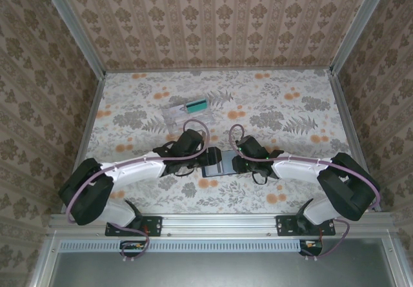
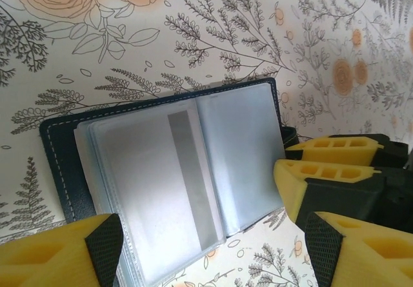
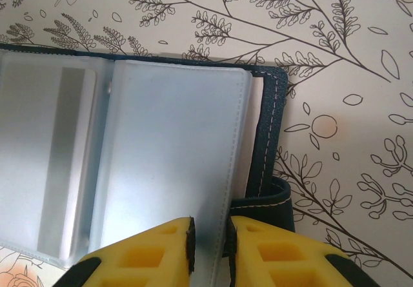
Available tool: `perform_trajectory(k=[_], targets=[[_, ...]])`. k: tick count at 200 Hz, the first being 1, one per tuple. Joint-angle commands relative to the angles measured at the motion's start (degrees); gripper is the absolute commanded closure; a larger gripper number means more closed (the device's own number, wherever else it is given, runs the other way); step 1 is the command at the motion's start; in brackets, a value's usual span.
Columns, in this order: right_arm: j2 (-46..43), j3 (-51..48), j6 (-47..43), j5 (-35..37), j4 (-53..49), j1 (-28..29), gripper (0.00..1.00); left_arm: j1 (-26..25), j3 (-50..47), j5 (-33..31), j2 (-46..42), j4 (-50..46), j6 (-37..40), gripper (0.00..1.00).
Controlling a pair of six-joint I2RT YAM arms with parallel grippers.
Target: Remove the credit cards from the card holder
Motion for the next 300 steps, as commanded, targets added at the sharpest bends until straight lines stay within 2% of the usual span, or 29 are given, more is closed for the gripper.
perform_trajectory(k=[1, 32, 106, 164, 300], targets=[[1.0, -0.5, 1.0, 1.7, -1.5, 0.3, 0.76, -0.4, 1.4, 1.9, 3.1, 1.3, 1.1, 0.22], [0.9, -0.5, 1.0, 1.9, -1.5, 0.3, 0.75, -0.5, 0.9, 3.1, 4.8, 3.4, 0.1, 0.23], [0.9, -0.8, 1.1, 1.8, -1.3, 0.3, 0.75, -0.4, 1.0, 1.0, 5.8, -0.1, -0.4, 0.23], [0.8, -0.9, 1.2, 1.8, -1.2, 0.3, 0.75, -0.5, 1.1, 3.3, 7.5, 2.3, -0.4, 0.23], [1.1, -1.0, 1.5, 2.0, -1.0, 0.3, 0.75, -2.7, 2.3, 5.0, 3.6, 6.4, 1.9, 0.25]])
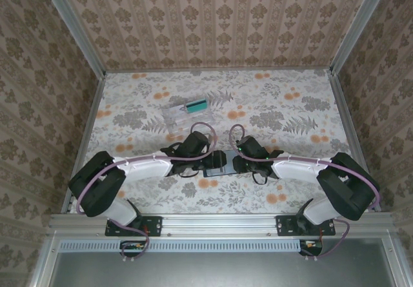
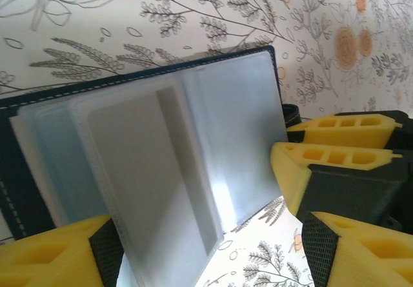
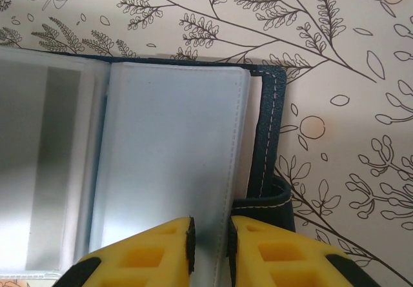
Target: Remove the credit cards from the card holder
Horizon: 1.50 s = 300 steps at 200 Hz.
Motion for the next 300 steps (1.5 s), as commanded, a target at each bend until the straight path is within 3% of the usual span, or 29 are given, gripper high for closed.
perform_trajectory(k=[1, 87, 174, 226, 249, 273, 300], targets=[[1.0, -0.9, 1.1, 0.9, -1.0, 0.3, 0.75, -0.8, 2.0, 1.8, -1.2, 2.0, 1.5, 0.25], [-5.0, -3.2, 3.7, 7.4, -4.0, -1.6, 0.75, -2.5, 4.5, 3.8, -0.7, 5.3, 2.2, 0.24], [-6.9, -4.1, 3.4, 5.2, -3.6, -3.1, 0.73, -3.2, 6.4, 5.0, 2.6, 6.7, 2.6, 0.24], [-6.6, -2.4, 0.6, 2.5, -3.3, -1.2, 0.67, -1.1, 1.2, -3.3, -2.4, 2.8, -0.3, 0.22], [-6.0, -1.1, -0.1, 2.4, -3.5, -0.4, 0.67, 0.9, -2.8, -4.9, -6.0, 2.9, -1.9, 0.25], [-4.4, -0.1, -0.3, 2.4, -3.8, -0.1, 0.67, 2.1, -5.2, -4.2, -7.0, 3.5, -2.6, 0.36], [-2.0, 0.7, 0.4, 6.1, -6.0, -0.1, 0.71, 2.3, -5.3, -1.2, -5.0, 8.0, -3.1, 0.37]])
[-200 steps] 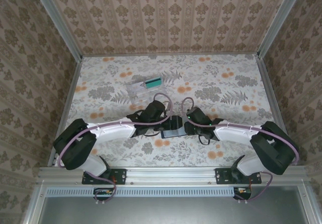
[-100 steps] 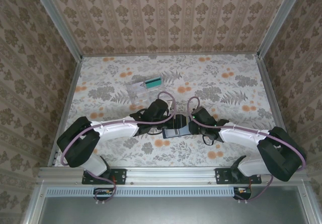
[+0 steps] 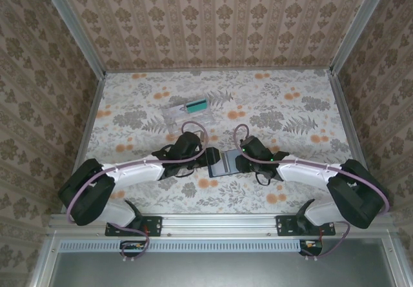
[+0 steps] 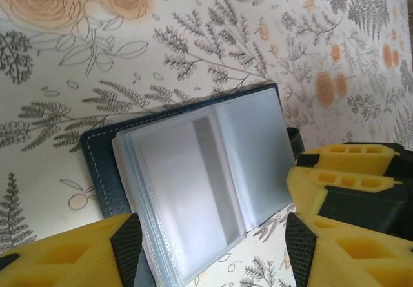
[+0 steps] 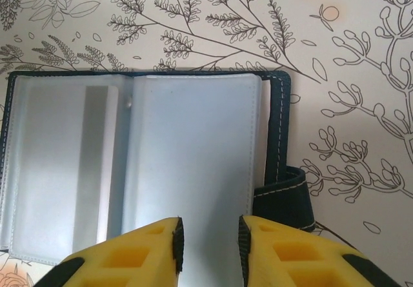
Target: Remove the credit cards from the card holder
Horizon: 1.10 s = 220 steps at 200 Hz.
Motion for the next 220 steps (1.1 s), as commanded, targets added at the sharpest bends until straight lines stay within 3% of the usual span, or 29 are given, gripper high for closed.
perform_trajectory(k=[1, 48, 220], targets=[[2.6, 1.8, -0.1, 3.0, -3.6, 0.2, 0.71, 0.1, -0.4, 2.0, 1.1, 4.1, -1.1, 0.37], [1.2, 0.6, 1.4, 7.3, -5.4, 0.0, 0.71, -0.3, 2.0, 5.2, 6.1, 6.7, -1.6, 0.38], [3.0, -0.3, 1.5, 4.0, -2.5, -0.3, 0.71, -1.0, 4.8, 5.7, 11.9, 2.8, -2.7, 0.38]])
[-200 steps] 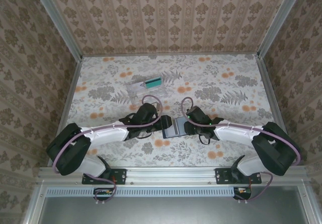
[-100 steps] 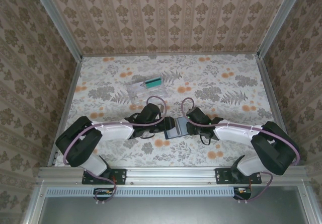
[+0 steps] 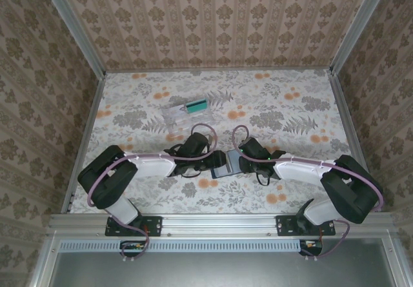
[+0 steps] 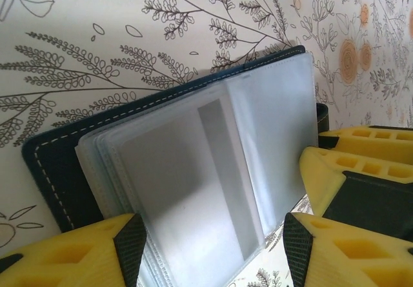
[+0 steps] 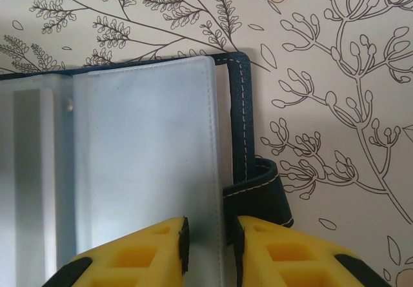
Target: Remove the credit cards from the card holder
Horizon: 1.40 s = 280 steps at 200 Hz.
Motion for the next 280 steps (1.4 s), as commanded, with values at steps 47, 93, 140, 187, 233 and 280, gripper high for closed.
perform_trajectory(k=[47, 93, 140, 187, 233, 280], targets=[[0.6, -1.0, 1.0, -0.6, -0.1, -0.2, 0.71, -0.6, 3.5, 1.2, 2.7, -2.6, -0.3, 0.39], [0.6, -1.1, 1.0, -0.7, 0.2, -0.2, 0.71, -1.1, 3.8, 1.7, 3.1, -2.1, -0.2, 0.39], [0.8, -1.2, 1.1, -0.9, 0.4, -0.2, 0.71, -1.6, 5.0, 4.6, 4.4, 3.3, -0.3, 0.39], [0.9, -1.2, 1.1, -0.8, 0.4, -0.2, 0.71, -2.1, 5.1, 6.2, 4.7, 7.0, -0.5, 0.39], [-1.6, -1.0, 1.4, 0.9, -2.2, -0.2, 0.70, -2.1, 4.9, 4.7, 3.7, 4.4, 0.3, 0.39], [-5.6, -2.6, 2.3, -1.8, -2.6, -3.8, 0.64, -2.1, 4.3, 0.7, -1.0, -1.4, 1.8, 0.39]])
